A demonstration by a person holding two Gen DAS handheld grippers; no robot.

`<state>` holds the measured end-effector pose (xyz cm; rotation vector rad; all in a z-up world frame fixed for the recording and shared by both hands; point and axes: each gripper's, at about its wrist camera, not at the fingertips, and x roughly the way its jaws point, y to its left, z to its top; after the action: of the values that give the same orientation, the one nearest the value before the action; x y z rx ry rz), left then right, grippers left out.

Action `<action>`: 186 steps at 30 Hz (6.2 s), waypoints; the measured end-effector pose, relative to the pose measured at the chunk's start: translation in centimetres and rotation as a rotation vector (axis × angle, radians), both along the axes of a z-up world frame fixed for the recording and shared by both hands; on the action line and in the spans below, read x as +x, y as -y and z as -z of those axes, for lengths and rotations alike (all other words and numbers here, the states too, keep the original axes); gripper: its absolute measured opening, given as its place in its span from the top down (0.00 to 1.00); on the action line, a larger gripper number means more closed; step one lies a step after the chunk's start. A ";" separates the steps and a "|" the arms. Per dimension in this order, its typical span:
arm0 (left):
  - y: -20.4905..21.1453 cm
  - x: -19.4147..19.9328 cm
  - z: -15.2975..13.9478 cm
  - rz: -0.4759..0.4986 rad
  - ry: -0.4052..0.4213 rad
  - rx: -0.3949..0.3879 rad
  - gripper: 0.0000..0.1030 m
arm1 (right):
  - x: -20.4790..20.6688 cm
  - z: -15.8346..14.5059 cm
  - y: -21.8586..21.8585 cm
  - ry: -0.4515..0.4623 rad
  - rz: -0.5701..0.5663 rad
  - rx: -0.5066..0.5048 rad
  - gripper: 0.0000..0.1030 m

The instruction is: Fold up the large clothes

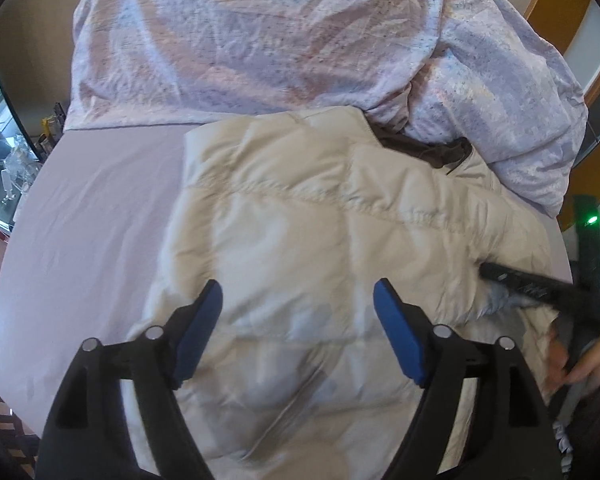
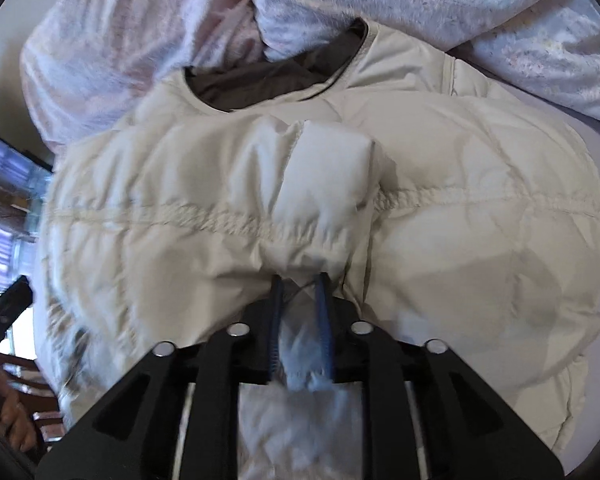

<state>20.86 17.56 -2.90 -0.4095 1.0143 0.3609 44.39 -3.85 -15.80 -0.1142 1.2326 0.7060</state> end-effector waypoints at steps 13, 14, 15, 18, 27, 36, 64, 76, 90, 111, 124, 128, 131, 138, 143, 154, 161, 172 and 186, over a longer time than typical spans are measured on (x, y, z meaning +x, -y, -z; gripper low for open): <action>-2.5 -13.1 3.1 -0.019 -0.159 0.022 0.17 | -1.5 -1.6 21.5 -0.118 0.105 0.102 0.17; -2.7 -14.1 3.7 -0.025 -0.172 0.002 0.17 | -1.6 -0.9 23.7 -0.152 0.135 0.100 0.17; -2.7 -14.7 4.1 -0.031 -0.179 -0.011 0.17 | -1.9 -0.4 24.9 -0.170 0.152 0.099 0.17; -2.6 -16.1 5.4 -0.033 -0.202 -0.059 0.17 | -2.6 1.6 28.4 -0.254 0.208 0.094 0.17; -1.2 -17.6 7.7 0.026 -0.211 -0.164 0.17 | -5.1 5.6 30.3 -0.429 0.203 0.134 0.17; 0.1 -18.7 9.2 0.044 -0.193 -0.243 0.31 | -6.5 6.4 29.3 -0.538 0.117 0.248 0.18; 1.8 -17.0 5.0 0.089 -0.173 -0.146 0.88 | -6.9 2.5 28.4 -0.415 0.017 0.409 0.88; 1.2 -13.6 -0.5 0.120 -0.081 0.003 0.88 | -3.9 -3.3 25.7 -0.223 -0.034 0.424 0.88; -1.0 -7.5 -6.3 0.106 0.047 0.147 0.88 | 1.1 -8.5 23.3 -0.001 0.055 0.444 0.88; -5.7 4.1 -8.4 0.036 0.094 0.184 0.88 | 9.6 -11.3 16.8 0.145 0.192 0.317 0.88; -8.9 10.3 -7.6 -0.037 0.101 0.181 0.88 | 15.5 -10.3 12.5 0.159 0.281 0.245 0.88; -10.1 11.8 -5.5 -0.077 0.075 0.159 0.87 | 17.1 -8.9 10.8 0.151 0.305 0.196 0.88; -10.9 12.8 -3.4 -0.106 0.051 0.142 0.86 | 18.2 -7.4 9.5 0.127 0.320 0.159 0.88; -12.1 14.3 -0.4 -0.134 0.016 0.106 0.83 | 20.9 -3.6 8.4 -0.008 0.389 0.134 0.83; -12.4 15.3 0.3 -0.136 -0.005 0.073 0.74 | 22.5 -2.0 8.8 -0.132 0.431 0.150 0.81; -11.3 15.5 -3.4 -0.110 0.048 0.174 0.14 | 22.6 -5.6 12.3 -0.180 0.469 0.314 0.54; -8.5 14.9 -4.5 -0.049 0.059 0.195 0.14 | 20.2 -9.7 13.1 0.012 0.487 0.325 0.32; -4.8 14.2 -4.8 0.027 0.051 0.187 0.13 | 14.6 -7.5 3.7 -0.018 0.122 0.124 0.42; -2.0 14.0 -1.3 0.088 0.023 0.116 0.13 | 15.5 -3.5 -1.9 0.097 0.142 -0.069 0.95</action>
<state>34.84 19.57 -1.60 -0.2636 0.9805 0.3333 59.92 -1.95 -12.27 -0.1152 1.1597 0.5288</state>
